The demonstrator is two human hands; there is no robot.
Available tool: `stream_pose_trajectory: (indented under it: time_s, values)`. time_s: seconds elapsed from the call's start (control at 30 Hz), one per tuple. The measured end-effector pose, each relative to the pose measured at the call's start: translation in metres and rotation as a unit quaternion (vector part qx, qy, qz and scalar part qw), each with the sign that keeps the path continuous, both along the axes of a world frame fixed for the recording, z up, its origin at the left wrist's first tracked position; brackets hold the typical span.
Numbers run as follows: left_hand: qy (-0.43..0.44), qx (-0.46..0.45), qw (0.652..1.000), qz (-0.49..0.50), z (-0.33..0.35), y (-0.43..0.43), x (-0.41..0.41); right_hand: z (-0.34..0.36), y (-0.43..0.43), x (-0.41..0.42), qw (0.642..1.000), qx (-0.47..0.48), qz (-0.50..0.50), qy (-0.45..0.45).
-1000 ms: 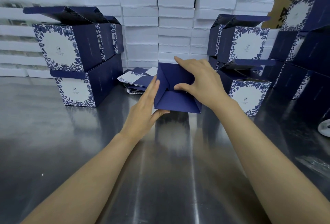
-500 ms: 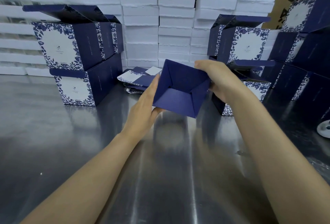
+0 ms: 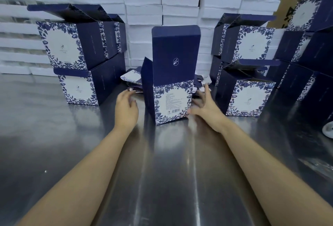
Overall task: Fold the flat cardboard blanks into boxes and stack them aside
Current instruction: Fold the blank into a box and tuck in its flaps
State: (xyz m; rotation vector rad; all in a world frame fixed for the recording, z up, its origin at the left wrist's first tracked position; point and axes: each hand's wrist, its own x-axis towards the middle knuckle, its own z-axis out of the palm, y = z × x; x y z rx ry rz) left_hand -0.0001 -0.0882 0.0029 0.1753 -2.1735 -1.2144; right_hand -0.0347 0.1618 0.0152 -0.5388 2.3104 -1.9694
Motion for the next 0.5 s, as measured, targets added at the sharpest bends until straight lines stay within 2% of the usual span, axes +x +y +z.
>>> stream_pose_trajectory:
  time_s: [0.07, 0.13, 0.2, 0.23, 0.3, 0.37, 0.43, 0.5]
  values:
    - [-0.016, 0.067, 0.998, -0.007, 0.002, 0.001, 0.001, -0.002, 0.004, -0.003, 0.999, 0.022, -0.013, 0.028]
    - [-0.05, 0.162, 0.981, -0.096, 0.004, 0.004, 0.002, -0.003, 0.002, -0.005, 0.997, 0.063, 0.01, 0.035]
    - [-0.08, 0.241, 0.951, -0.177, 0.005, 0.01, 0.002, -0.002, -0.002, -0.004, 0.999, 0.044, 0.017, 0.006]
    - [-0.082, 0.233, 0.953, -0.175, 0.005, 0.011, -0.001, -0.001, -0.003, -0.003, 1.0, 0.017, 0.013, -0.014]
    - [-0.046, 0.175, 0.98, -0.078, 0.001, 0.01, -0.004, 0.0, -0.003, -0.003, 0.999, -0.026, -0.03, -0.035]
    - [0.018, 0.184, 0.983, 0.005, 0.001, 0.004, -0.003, -0.002, 0.0, -0.005, 0.994, -0.045, -0.095, 0.0]
    - [0.033, 0.233, 0.97, -0.057, 0.008, 0.001, -0.001, -0.003, -0.004, -0.007, 0.995, -0.051, -0.083, 0.029]
    - [-0.02, 0.267, 0.947, -0.18, 0.02, 0.006, 0.002, 0.004, -0.011, -0.006, 0.999, -0.04, -0.025, 0.008]
